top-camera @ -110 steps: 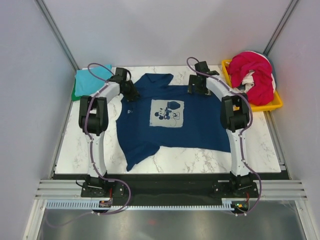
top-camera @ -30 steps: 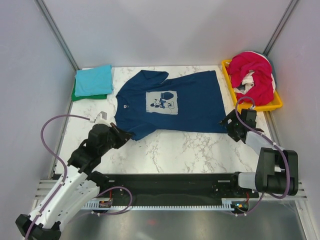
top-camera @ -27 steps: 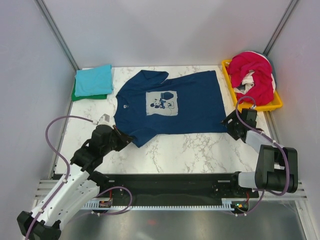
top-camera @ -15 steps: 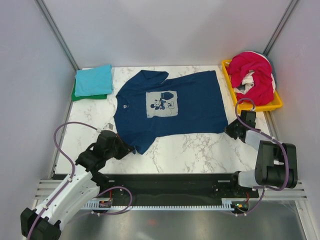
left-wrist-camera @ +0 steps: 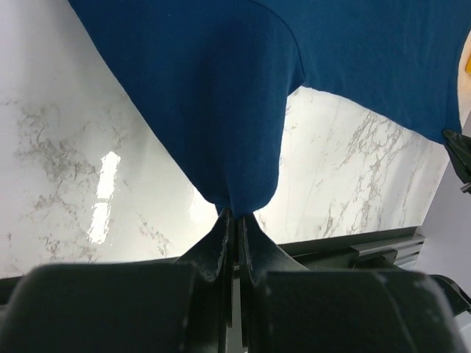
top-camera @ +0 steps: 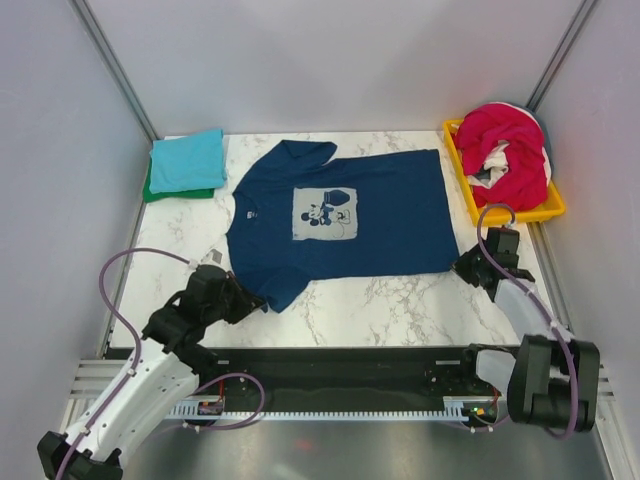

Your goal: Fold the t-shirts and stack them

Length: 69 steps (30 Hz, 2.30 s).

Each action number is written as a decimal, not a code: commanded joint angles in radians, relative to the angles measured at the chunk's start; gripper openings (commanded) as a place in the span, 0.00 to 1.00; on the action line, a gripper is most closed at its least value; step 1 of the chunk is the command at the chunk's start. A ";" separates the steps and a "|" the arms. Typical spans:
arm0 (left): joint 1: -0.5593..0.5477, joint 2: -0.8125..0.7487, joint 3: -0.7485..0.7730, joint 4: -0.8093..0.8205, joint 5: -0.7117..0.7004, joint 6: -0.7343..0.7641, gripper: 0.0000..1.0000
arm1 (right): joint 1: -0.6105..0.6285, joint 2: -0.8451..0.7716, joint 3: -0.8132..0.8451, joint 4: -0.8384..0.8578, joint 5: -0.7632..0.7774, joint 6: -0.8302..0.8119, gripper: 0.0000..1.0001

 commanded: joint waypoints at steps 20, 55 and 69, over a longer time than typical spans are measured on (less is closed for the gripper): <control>0.012 0.250 0.451 -0.181 -0.142 0.181 0.02 | 0.000 -0.174 0.196 -0.304 -0.024 -0.060 0.00; 0.327 1.425 1.397 -0.220 0.062 0.602 0.02 | 0.041 0.563 0.670 -0.151 0.031 -0.097 0.00; 0.373 1.654 1.876 -0.437 -0.032 0.584 0.66 | 0.041 0.688 0.938 -0.273 0.137 -0.108 0.86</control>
